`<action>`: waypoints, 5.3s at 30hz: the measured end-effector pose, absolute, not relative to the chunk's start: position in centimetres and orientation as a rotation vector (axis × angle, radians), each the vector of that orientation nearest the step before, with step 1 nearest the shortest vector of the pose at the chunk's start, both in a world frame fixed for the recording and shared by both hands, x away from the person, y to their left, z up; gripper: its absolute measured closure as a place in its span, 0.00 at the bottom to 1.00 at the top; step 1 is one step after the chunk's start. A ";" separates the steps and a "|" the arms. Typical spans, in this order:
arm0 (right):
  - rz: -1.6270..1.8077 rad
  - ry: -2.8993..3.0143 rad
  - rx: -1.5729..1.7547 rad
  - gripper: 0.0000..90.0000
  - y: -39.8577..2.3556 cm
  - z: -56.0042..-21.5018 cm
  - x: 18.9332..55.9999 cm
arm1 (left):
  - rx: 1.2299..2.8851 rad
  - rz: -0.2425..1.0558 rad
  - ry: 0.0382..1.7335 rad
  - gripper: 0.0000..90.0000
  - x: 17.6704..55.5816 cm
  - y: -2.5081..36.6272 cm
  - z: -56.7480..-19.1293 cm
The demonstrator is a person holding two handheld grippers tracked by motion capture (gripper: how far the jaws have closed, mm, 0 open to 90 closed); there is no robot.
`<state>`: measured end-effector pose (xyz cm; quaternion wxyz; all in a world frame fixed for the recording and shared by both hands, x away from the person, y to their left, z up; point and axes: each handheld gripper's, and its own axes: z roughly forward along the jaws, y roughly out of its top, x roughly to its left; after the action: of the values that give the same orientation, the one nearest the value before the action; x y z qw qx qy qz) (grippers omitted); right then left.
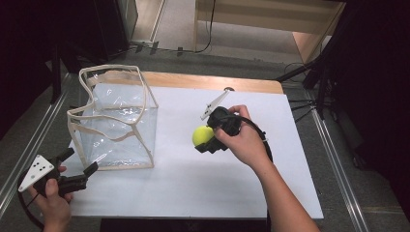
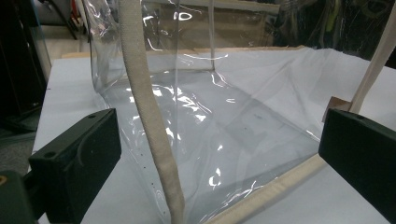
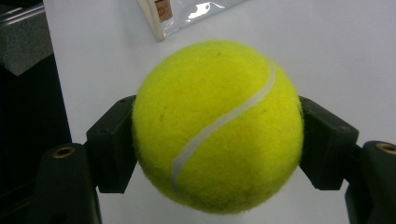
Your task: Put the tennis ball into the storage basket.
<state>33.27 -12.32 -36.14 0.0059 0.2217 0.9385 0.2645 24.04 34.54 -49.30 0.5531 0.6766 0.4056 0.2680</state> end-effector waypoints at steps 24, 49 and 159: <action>0.845 2.947 0.634 0.26 -9.4 -34.4 34.5 | 1.595 0.631 0.962 0.00 24.0 34.6 -49.3; 0.869 2.950 0.532 0.26 -5.9 -31.8 36.0 | 1.598 0.625 0.961 0.00 24.1 34.6 -49.3; 0.786 2.995 0.350 0.25 5.8 -28.6 40.3 | 1.623 0.610 0.944 0.00 24.2 34.3 -49.2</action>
<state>40.31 5.83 -28.55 0.0129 0.1123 0.9610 0.2523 24.19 34.35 -49.22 0.5513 0.6859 0.3991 0.2578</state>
